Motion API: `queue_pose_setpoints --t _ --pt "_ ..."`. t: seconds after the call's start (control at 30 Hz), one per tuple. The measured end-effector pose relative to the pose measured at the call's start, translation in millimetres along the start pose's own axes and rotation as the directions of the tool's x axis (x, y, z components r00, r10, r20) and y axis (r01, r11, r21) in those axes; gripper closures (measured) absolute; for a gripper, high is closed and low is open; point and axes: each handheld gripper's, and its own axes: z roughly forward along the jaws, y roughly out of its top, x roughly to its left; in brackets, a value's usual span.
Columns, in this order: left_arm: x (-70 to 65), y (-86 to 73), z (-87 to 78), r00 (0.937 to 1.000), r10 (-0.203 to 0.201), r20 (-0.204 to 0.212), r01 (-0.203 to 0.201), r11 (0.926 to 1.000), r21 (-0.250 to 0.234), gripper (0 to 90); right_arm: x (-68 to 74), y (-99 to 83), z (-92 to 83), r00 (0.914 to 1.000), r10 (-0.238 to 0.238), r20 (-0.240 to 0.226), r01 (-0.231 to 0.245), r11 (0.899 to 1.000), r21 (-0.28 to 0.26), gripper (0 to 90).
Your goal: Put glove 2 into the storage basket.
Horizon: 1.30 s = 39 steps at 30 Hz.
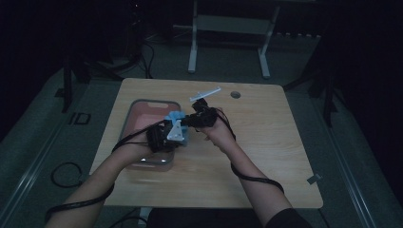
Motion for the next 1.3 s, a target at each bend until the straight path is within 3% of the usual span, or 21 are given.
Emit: queue_pose_setpoints --t 0.57,0.73,0.93,1.27,1.3 --pt "9.5 -52.4 -18.5 0.9983 -0.058 -0.005 0.058 0.9963 0.062 76.2 24.0 19.0 56.4 0.9965 0.003 -0.084 -0.002 1.000 0.009 79.0" --pt "9.1 -65.4 -19.5 0.9979 -0.064 -0.001 0.064 0.9944 0.084 76.2 29.6 21.0 68.9 0.9959 -0.011 -0.089 0.013 1.000 0.024 79.0" --pt "11.6 -75.7 -10.0 0.9965 -0.081 0.018 0.079 0.9924 0.094 76.1 24.8 16.3 82.6 0.9952 0.012 -0.097 -0.009 0.999 0.033 78.9" --pt "16.1 -85.3 13.9 0.9920 -0.109 0.064 0.099 0.9849 0.142 75.6 17.4 7.1 107.8 0.9991 0.000 -0.043 0.005 0.994 0.107 77.6" --pt "17.4 -86.1 15.5 0.9898 -0.126 0.066 0.116 0.9830 0.143 75.2 16.5 6.2 108.9 0.9992 0.000 -0.041 0.004 0.994 0.108 77.1"
